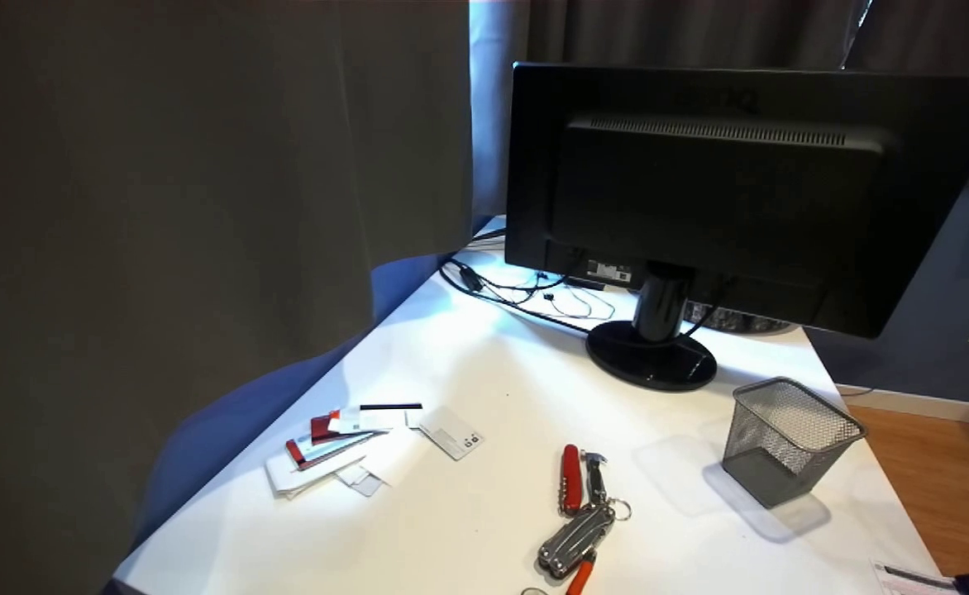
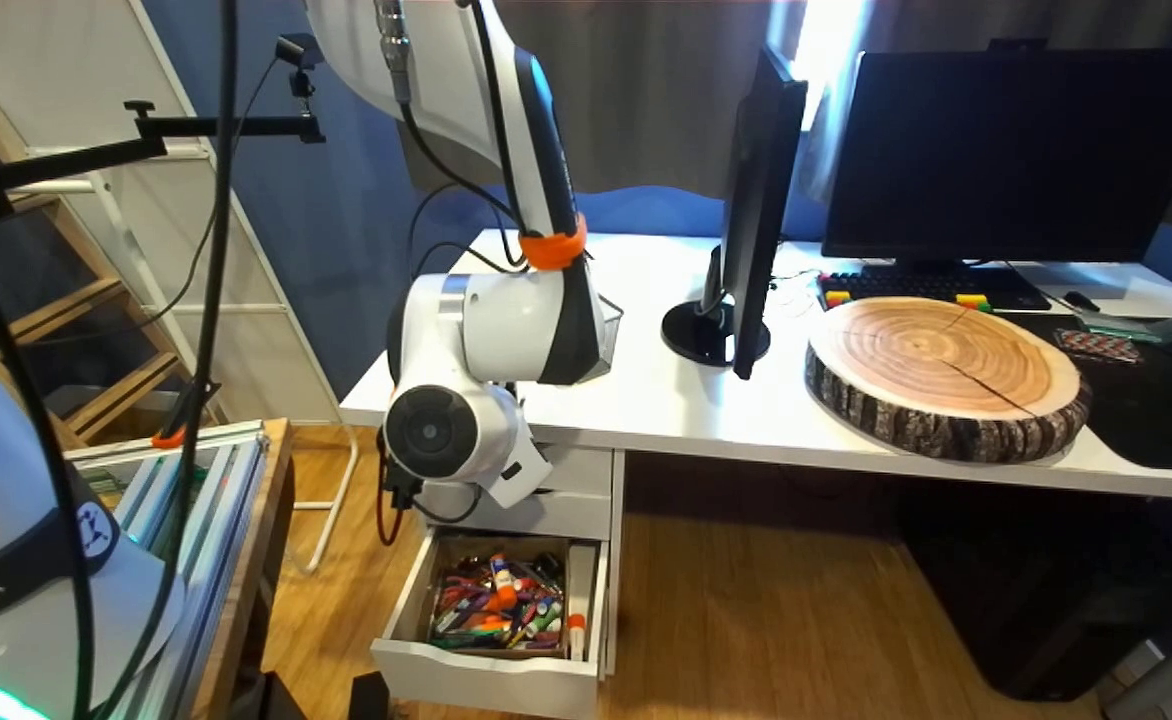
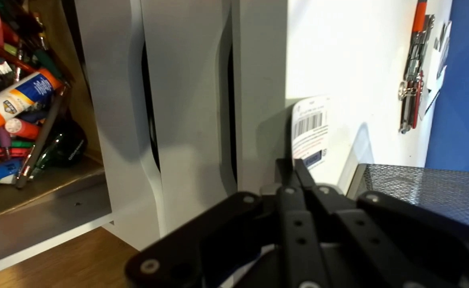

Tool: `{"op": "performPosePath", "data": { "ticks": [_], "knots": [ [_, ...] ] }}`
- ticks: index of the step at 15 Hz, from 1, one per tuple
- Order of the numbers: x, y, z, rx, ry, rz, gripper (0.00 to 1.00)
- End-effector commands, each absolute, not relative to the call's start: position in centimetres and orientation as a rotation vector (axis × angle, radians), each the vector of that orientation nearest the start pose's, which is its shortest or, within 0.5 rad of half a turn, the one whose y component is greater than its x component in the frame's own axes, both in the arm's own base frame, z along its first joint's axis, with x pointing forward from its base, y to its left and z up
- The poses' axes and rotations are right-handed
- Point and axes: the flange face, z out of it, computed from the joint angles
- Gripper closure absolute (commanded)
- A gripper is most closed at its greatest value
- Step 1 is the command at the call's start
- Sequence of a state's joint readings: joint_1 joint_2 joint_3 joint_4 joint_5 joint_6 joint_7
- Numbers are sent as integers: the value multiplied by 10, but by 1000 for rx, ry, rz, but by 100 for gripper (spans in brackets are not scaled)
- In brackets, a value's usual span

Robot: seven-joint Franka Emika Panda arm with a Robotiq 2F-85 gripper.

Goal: Move the card from the edge of the desk into the penholder

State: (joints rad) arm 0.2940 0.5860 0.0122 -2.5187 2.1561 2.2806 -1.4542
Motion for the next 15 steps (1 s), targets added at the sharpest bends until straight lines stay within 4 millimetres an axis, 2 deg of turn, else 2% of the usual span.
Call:
{"op": "performPosePath", "data": {
  "ticks": [1, 9, 15],
  "knots": [
    [337, 116, 42, -2191, 497, -144, 100],
    [358, 94, 86, -2053, 537, -259, 100],
    [371, 103, 127, -1965, 539, -271, 100]
  ]
}}
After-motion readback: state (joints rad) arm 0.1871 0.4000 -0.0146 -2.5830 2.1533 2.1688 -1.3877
